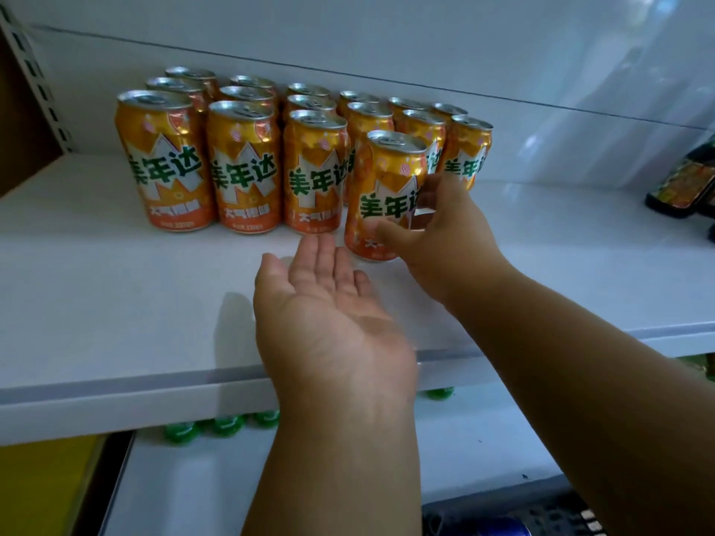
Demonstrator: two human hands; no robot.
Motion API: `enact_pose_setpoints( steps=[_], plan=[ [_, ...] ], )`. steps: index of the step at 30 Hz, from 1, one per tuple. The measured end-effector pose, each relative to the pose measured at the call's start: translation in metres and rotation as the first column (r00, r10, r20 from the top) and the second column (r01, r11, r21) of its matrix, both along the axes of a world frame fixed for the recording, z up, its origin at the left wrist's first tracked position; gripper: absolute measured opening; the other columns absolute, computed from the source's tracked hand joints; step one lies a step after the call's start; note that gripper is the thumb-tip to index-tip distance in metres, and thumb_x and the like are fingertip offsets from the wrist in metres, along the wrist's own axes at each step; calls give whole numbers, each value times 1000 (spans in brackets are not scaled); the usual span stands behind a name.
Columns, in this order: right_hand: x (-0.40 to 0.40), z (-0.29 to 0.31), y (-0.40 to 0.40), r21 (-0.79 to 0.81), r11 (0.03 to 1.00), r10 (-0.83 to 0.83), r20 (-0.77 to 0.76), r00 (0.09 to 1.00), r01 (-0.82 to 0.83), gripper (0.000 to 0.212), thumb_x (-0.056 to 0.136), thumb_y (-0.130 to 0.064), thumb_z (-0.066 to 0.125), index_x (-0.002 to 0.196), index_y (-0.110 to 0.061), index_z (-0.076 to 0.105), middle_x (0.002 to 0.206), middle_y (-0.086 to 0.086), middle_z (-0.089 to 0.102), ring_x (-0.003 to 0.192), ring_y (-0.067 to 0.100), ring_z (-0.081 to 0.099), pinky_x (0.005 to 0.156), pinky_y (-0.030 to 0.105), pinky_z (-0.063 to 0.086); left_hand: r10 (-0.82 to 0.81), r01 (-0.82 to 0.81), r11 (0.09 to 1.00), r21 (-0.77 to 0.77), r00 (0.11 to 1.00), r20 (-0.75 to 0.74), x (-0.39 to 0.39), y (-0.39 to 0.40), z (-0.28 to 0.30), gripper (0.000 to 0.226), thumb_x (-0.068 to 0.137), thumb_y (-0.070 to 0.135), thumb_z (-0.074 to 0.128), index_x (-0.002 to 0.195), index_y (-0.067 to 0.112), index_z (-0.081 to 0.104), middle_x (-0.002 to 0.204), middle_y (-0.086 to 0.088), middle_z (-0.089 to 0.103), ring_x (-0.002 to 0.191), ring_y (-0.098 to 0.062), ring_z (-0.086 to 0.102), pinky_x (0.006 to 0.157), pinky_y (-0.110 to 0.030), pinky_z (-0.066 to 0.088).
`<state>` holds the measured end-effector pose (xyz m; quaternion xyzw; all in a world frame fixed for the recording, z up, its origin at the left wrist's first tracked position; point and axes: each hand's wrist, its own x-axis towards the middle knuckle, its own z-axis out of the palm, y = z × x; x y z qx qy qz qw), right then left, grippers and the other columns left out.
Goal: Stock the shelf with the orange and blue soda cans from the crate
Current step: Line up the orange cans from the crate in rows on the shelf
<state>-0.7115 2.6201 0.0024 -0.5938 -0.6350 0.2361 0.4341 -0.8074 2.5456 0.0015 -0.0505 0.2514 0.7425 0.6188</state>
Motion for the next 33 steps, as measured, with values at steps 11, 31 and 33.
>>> enact_pose_setpoints(
  steps=[11, 31, 33],
  plan=[
    [-16, 4, 21, 16, 992, -123, 135, 983, 122, 55, 82, -40, 78, 122, -15, 49, 101, -7, 57, 88, 11, 52, 71, 26, 40, -19, 18, 1000, -22, 999, -51, 2, -4, -5, 57, 104, 44, 28, 143, 7, 46, 146, -10, 50, 141, -23, 40, 117, -42, 24],
    [-20, 14, 13, 37, 986, -165, 150, 975, 161, 65, 86, -44, 72, 136, -15, 43, 127, 2, 55, 105, 18, 56, 76, 27, 38, -53, 55, 998, 11, 987, -154, 3, -5, -1, 60, 105, 48, 23, 142, 7, 47, 144, -10, 52, 137, -23, 45, 114, -39, 29],
    [-20, 16, 4, 49, 985, -169, 144, 975, 163, 66, 85, -44, 73, 137, -16, 44, 133, 4, 53, 114, 20, 56, 80, 27, 37, -58, 65, 998, 28, 981, -187, 5, -9, -1, 61, 105, 48, 23, 140, 7, 49, 143, -9, 54, 136, -22, 46, 115, -39, 29]
  ],
)
